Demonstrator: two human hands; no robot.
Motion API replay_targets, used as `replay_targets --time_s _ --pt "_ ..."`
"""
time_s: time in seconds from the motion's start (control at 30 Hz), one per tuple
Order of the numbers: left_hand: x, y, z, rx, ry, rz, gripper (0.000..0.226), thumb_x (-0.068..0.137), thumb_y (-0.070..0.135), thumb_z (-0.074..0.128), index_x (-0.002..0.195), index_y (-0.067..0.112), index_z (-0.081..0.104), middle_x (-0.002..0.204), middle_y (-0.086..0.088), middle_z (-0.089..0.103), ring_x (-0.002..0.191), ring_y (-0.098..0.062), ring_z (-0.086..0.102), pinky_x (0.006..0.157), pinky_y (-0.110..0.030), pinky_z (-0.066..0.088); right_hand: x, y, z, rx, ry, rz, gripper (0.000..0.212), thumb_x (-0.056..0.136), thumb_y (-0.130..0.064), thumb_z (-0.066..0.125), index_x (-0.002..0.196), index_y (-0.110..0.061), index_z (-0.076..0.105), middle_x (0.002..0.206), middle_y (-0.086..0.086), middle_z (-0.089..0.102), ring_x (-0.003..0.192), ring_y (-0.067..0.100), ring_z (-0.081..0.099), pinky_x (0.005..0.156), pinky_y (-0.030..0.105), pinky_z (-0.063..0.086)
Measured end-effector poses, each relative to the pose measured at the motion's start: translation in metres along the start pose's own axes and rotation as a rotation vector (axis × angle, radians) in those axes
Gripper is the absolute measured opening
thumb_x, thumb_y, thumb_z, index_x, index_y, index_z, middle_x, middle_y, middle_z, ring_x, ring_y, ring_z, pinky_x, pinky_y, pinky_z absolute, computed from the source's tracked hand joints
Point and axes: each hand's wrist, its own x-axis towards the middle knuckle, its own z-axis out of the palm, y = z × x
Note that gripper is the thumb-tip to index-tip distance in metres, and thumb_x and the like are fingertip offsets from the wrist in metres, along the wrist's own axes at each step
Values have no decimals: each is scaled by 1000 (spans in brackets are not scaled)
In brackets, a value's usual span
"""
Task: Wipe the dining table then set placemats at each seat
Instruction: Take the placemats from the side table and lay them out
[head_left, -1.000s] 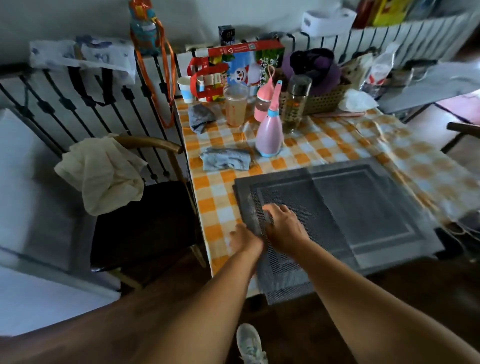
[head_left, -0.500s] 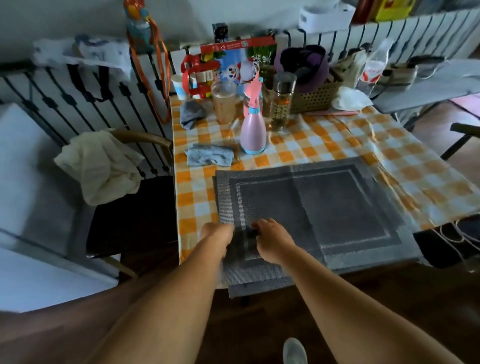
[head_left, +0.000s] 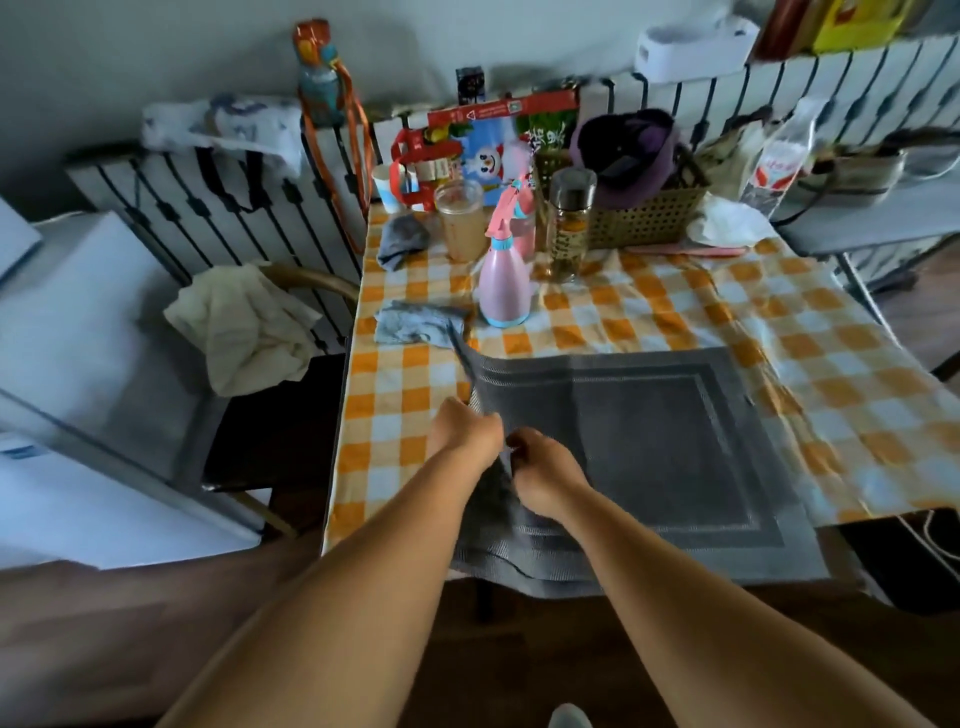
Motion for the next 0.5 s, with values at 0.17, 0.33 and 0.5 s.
replay_targets --time_s 0.17,0.33,0.5 --pt "-32 56 44 -3 -97 150 50 80 29 57 125 7 49 128 -18 56 114 -36 55 93 -36 45 -2 51 -61 21 250 149 28 92 -15 46 118 -19 55 119 9 60 100 27 58 73 29 42" --pt "-68 85 98 -51 -253 174 49 85 28 53 127 5 46 133 -18 52 117 -35 52 91 -34 43 -19 117 -126 -31 364 384 48 89 -13 52 136 -18 41 136 10 43 123 31 43 93 41 43" --pt "-88 95 137 -99 -397 158 45 87 24 49 127 5 46 129 -16 53 109 -34 53 87 -34 43 -34 166 -160 -18 327 570 64 80 -2 55 140 -12 33 136 14 39 126 33 36 103 44 34"
